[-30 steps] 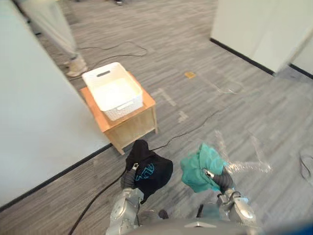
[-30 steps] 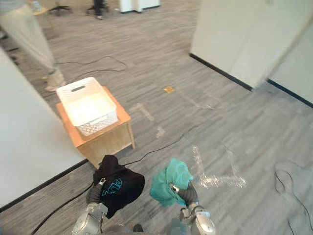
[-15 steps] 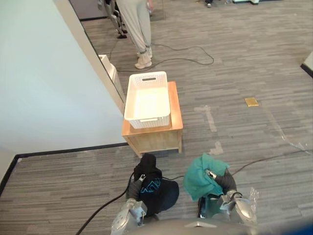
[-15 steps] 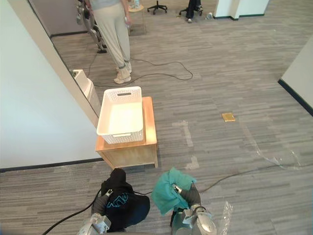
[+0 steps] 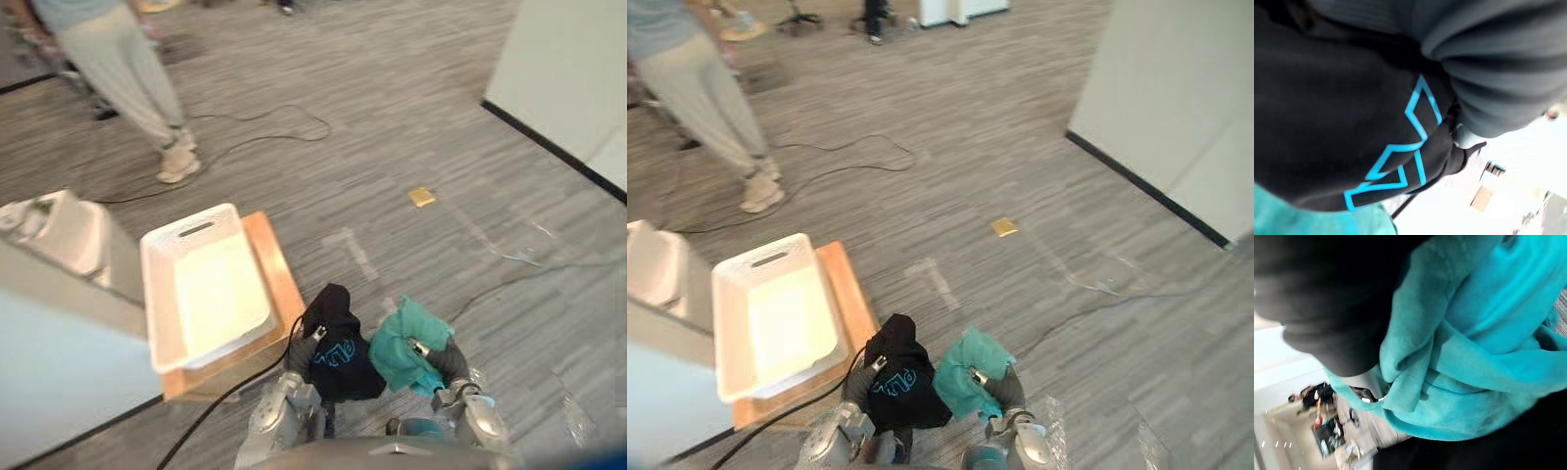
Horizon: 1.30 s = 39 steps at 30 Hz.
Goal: Tidy the bed and pick cloth on bed and put in laundry
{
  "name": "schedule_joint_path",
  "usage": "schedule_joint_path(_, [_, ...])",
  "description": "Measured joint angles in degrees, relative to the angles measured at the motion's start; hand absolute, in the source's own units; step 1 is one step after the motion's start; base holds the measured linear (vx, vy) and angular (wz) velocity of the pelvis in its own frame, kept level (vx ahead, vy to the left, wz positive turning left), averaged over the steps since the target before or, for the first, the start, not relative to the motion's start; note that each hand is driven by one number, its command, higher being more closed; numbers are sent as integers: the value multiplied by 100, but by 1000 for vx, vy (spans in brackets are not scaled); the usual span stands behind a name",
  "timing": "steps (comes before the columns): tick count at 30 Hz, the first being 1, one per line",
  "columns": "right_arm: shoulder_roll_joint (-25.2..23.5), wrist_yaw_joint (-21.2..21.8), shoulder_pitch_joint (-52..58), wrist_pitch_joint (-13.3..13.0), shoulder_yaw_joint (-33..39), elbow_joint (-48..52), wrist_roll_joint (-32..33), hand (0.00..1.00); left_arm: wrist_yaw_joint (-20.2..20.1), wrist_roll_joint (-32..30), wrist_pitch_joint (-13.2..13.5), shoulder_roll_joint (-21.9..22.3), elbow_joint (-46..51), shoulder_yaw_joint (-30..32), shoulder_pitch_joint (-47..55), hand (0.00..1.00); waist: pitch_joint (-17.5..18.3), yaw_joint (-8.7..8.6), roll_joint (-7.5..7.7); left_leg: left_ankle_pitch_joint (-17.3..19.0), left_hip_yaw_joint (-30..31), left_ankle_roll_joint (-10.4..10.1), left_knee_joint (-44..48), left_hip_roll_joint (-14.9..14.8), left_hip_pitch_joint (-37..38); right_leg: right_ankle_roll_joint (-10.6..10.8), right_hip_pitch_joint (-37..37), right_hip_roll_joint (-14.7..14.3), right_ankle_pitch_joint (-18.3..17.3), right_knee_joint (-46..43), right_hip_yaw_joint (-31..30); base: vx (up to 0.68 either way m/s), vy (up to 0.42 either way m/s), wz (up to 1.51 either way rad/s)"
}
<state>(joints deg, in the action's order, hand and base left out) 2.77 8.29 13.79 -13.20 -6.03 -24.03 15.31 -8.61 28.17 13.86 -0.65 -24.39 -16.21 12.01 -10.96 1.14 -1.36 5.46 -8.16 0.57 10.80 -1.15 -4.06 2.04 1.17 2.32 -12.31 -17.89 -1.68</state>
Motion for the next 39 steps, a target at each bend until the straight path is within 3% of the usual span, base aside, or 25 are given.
schedule_joint_path(2, [-54,0,-81,-2,-114,-9,-39,100,97,33,1,-41,-1,-179,-1,100,-61,-36,-47,21,-400,41,-206,-106,429,354,211,199,64,-485,833,174,92,-107])
schedule_joint_path(4, [-125,6,-106,-11,-111,-13,-96,100,163,114,1,-61,-6,-353,-34,100,-65,-57,-47,34,-519,64,-206,-130,695,172,40,519,15,-321,1744,150,52,-61])
schedule_joint_path(5, [-175,6,-111,-19,-109,-14,-98,100,208,186,0,-93,-7,-419,-98,100,-62,-56,-1,39,-552,61,-196,-128,755,40,-40,638,271,128,2010,146,1,-41])
schedule_joint_path(6, [-211,6,-114,-21,-111,-12,-99,100,240,206,0,-129,-7,-437,-147,100,-68,-53,67,52,-557,47,-192,-99,772,21,-51,687,591,341,2032,133,-58,-24])
schedule_joint_path(11, [-162,4,-102,-22,-1,-8,-98,100,289,260,-96,-213,-234,-503,-259,100,-64,-90,92,180,-546,-148,-195,-202,831,21,-270,432,625,835,1953,83,-102,-23])
schedule_joint_path(16, [-159,76,-70,-19,60,99,-94,100,420,206,-90,-216,-239,-575,-127,100,-48,-82,86,239,-727,-232,-452,-309,952,27,-261,227,992,1400,1671,-45,-11,-43])
schedule_joint_path(19, [-174,204,-65,-13,-31,379,-97,100,520,213,-90,-249,-244,-545,-98,100,-47,-100,85,251,-1003,-225,-468,-325,955,8,-220,329,984,1575,1827,-107,39,-46])
schedule_joint_path(21, [-216,263,-46,24,-169,508,-106,100,562,225,-89,-305,-236,-444,-72,100,-41,-101,77,261,-1099,-243,-424,-395,994,-22,-222,504,982,1395,2246,-64,26,-27])
schedule_joint_path(23, [-270,300,-57,173,-448,620,-112,100,655,280,-65,-321,-142,-271,62,100,-20,-52,118,381,-1190,-432,-161,-615,1028,187,-398,557,1150,1520,2462,-52,-64,-30])
schedule_joint_path(26, [-176,464,-70,367,-589,750,-90,100,670,413,-49,-242,123,-161,264,100,17,-47,-3,667,-1213,-639,244,-1104,879,-118,-379,129,984,1565,2453,-34,-207,-23])
schedule_joint_path(28, [-40,516,-61,451,-613,904,-88,100,668,452,-19,-179,262,-112,385,100,-24,-65,-73,668,-1189,-671,598,-1336,809,-284,-343,-46,768,1379,2418,36,-213,-16])
schedule_joint_path(30, [106,583,-136,477,-621,1057,-75,100,643,505,0,-95,391,6,510,100,-127,-46,-44,475,-804,-356,1887,-1502,283,-454,-258,-141,593,1095,2208,17,-230,-49])
schedule_joint_path(31, [192,611,-182,477,-602,1151,-69,100,641,511,5,-18,515,99,632,100,-152,-3,-91,389,-267,-374,2522,-1493,-13,-518,-230,-268,577,1078,1965,30,-212,-130])
schedule_joint_path(32, [317,676,-309,478,-600,1207,-71,100,641,630,75,88,660,136,807,100,-174,156,-183,611,294,-655,3202,-1272,-281,-640,-158,-415,562,1091,1565,54,-108,-143])
schedule_joint_path(34, [376,761,-403,511,-593,1319,-70,100,647,729,153,128,826,141,981,100,-127,265,-339,896,706,-655,3526,-733,-454,-836,-148,-533,683,1209,1316,130,7,-155])
schedule_joint_path(36, [357,936,-340,566,-557,1399,-28,100,650,750,307,107,883,138,999,100,-146,267,-299,1075,847,-519,2740,-199,-387,-889,-197,-605,791,1319,1033,144,30,-99])
schedule_joint_path(38, [350,1084,-243,580,-504,1404,-25,100,666,846,365,61,884,140,927,100,-177,257,-248,1093,1065,-443,2040,106,-389,-887,-264,-619,794,1393,835,167,24,-52])
schedule_joint_path(39, [353,1203,-190,589,-499,1379,-27,100,674,909,457,60,889,163,910,100,-259,273,-132,1072,1190,-423,1820,237,-434,-883,-374,-615,796,1478,683,186,35,-52])
